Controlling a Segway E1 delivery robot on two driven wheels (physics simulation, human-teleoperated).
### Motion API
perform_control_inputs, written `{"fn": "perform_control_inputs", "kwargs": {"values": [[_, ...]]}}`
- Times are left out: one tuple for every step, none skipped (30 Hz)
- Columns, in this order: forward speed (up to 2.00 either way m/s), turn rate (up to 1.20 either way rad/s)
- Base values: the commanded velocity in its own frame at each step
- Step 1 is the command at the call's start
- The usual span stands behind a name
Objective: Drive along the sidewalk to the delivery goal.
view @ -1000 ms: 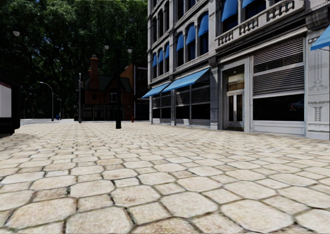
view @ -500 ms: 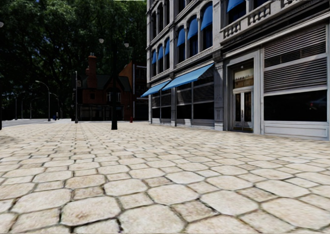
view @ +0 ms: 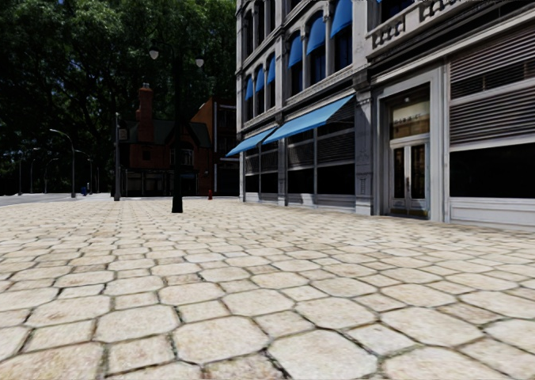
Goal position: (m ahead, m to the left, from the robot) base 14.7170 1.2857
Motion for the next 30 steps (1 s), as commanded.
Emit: {"fn": "perform_control_inputs", "kwargs": {"values": [[2.0,0.0],[2.0,0.0],[2.0,0.0],[2.0,0.0],[2.0,0.0],[2.0,0.0],[2.0,0.0],[2.0,0.0],[2.0,0.0],[2.0,0.0],[2.0,0.0],[2.0,0.0],[2.0,0.0],[2.0,0.0],[2.0,0.0],[2.0,0.0],[2.0,0.0],[2.0,0.0],[2.0,0.0],[2.0,0.0],[2.0,0.0],[2.0,0.0],[2.0,0.0],[2.0,0.0],[2.0,0.0],[2.0,0.0],[2.0,0.0],[2.0,0.0],[2.0,0.0],[2.0,0.0]]}}
